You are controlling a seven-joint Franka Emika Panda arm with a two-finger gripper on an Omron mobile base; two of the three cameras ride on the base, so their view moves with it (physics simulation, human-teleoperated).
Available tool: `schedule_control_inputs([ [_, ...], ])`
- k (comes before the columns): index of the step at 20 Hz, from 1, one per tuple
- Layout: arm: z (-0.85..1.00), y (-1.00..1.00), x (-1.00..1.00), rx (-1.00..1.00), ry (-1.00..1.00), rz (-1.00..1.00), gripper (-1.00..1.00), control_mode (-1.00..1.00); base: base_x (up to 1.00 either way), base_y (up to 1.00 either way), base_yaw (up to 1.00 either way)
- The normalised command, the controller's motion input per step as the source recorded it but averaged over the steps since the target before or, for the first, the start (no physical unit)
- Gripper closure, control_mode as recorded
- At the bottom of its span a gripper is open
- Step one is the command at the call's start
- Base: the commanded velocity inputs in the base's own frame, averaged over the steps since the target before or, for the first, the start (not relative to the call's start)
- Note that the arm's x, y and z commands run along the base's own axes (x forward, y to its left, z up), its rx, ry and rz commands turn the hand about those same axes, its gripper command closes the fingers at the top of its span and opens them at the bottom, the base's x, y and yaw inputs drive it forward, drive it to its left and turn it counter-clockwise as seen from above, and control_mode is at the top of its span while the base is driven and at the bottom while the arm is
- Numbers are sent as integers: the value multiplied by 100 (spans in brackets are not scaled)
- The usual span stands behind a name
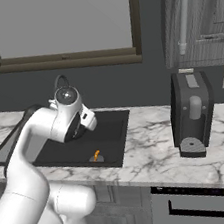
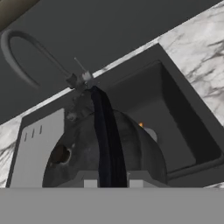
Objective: Open the cabinet, pick the kettle from the cabinet, and place it in the sink.
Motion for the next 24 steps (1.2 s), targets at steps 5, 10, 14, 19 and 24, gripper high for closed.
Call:
schedule_control_inputs([
  [5,-24,0,23,-7,11,17,100,-100,0,0,0],
  [10,-25,5,22,-8,11,18,100,-100,0,0,0],
  [14,-24,6,19,-1,1,19,100,-100,0,0,0],
  [19,-24,6,16,0,0,19,100,-100,0,0,0],
  [24,-24,5,12,0,-1,17,100,-100,0,0,0],
])
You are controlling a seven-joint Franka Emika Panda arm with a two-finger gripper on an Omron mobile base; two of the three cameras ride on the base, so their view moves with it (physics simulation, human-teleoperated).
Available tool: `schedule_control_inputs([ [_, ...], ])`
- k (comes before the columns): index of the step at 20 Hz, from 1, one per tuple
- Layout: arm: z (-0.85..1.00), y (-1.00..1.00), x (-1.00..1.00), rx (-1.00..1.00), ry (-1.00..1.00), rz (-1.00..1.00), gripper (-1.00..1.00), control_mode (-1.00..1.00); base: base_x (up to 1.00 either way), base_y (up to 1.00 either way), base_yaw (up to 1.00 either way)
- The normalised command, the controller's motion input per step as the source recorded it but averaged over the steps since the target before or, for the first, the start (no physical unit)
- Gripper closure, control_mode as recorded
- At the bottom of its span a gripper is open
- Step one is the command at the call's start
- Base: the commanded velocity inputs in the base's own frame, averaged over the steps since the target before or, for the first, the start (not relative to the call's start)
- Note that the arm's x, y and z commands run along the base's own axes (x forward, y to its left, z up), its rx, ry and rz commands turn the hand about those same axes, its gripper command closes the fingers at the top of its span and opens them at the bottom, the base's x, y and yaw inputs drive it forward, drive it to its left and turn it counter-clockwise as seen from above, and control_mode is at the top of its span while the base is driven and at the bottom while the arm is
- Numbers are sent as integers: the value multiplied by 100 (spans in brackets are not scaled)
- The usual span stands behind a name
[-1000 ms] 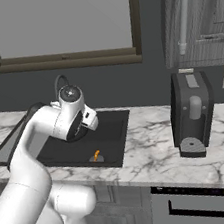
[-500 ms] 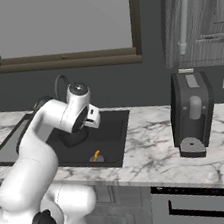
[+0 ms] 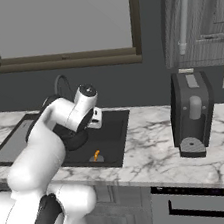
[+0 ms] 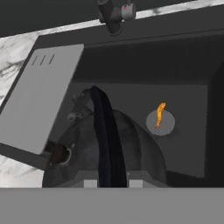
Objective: Open the cabinet, pick the kettle from the cabinet, and place it in the sink.
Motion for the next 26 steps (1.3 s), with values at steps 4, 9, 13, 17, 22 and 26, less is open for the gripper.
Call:
schedule_control_inputs([
  [4,-20,14,15,0,-3,12,100,-100,0,0,0],
  [9,-14,16,16,0,-1,4,100,-100,0,0,0],
  [13,-13,19,20,0,0,0,100,-100,0,0,0],
  [17,-13,11,22,0,0,0,100,-100,0,0,0],
  [22,-20,9,19,0,1,0,100,-100,0,0,0],
  [26,-25,1,13,3,0,0,100,-100,0,0,0],
])
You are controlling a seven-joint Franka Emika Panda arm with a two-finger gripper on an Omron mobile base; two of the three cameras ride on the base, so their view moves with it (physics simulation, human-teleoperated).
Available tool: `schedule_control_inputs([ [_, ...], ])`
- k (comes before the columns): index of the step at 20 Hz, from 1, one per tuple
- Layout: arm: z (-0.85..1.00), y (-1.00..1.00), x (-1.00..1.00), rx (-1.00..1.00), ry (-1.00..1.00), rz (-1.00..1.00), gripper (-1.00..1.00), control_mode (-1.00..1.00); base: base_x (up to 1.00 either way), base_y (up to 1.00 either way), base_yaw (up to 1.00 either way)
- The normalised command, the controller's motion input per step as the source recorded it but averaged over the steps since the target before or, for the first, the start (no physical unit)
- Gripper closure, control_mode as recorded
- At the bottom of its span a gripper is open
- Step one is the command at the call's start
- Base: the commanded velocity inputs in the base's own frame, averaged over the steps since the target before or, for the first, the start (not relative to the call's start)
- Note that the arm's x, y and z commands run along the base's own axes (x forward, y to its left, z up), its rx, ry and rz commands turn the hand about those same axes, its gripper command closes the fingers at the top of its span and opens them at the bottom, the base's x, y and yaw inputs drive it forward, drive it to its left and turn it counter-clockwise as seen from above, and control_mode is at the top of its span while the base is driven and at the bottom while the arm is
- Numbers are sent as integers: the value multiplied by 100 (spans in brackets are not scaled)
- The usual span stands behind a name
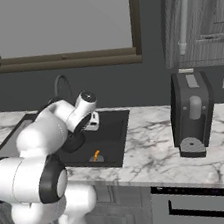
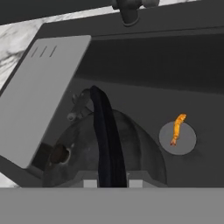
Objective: Open the cabinet, pick the kettle from the cabinet, and place it in the sink.
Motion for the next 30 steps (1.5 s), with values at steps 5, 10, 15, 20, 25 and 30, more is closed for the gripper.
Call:
schedule_control_inputs([
  [5,-25,2,9,11,0,0,100,-100,0,0,0],
  [10,-28,8,11,6,0,0,100,-100,0,0,0],
  [15,-26,18,19,0,0,1,100,-100,0,0,0],
  [20,-24,20,20,0,0,1,100,-100,0,0,0],
  [25,-28,14,18,0,1,1,100,-100,0,0,0],
  [30,-32,17,19,0,4,2,100,-100,0,0,0],
])
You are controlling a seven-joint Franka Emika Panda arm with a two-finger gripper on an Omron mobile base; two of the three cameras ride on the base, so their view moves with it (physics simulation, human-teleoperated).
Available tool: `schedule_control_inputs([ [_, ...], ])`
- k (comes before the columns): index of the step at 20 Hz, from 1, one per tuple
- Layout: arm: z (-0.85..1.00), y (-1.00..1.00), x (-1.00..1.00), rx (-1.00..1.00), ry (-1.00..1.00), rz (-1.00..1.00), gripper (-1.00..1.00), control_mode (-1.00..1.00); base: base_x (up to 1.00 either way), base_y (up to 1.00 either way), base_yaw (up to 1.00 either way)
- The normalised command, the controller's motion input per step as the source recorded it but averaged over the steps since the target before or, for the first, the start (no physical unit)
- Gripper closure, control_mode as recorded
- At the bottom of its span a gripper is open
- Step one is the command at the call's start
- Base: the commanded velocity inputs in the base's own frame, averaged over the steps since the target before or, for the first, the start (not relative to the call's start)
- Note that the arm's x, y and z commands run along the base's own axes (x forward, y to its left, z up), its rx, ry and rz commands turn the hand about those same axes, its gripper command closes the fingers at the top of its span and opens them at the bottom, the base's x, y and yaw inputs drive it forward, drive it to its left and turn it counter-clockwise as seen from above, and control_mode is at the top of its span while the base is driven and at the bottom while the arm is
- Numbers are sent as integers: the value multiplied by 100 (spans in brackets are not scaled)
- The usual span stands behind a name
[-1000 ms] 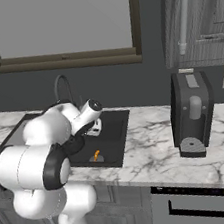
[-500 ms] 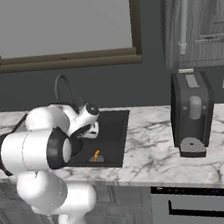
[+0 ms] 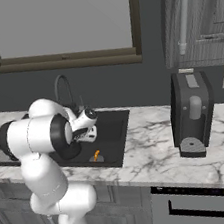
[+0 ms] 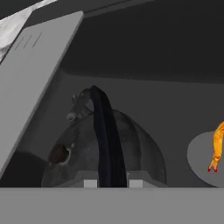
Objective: Open the cabinet, pick the kettle from the cabinet, and place it in the sink.
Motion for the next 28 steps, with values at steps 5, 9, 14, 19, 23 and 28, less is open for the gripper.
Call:
schedule_control_inputs([
  [5,-24,7,26,0,8,4,100,-100,0,0,0],
  [9,-25,2,25,0,8,5,100,-100,0,0,0],
  [14,-29,3,23,0,7,5,100,-100,0,0,0],
  [19,-28,3,24,0,2,5,100,-100,0,0,0],
  [23,-25,3,25,2,0,5,100,-100,0,0,0],
  [28,-23,4,23,4,0,4,100,-100,0,0,0],
])
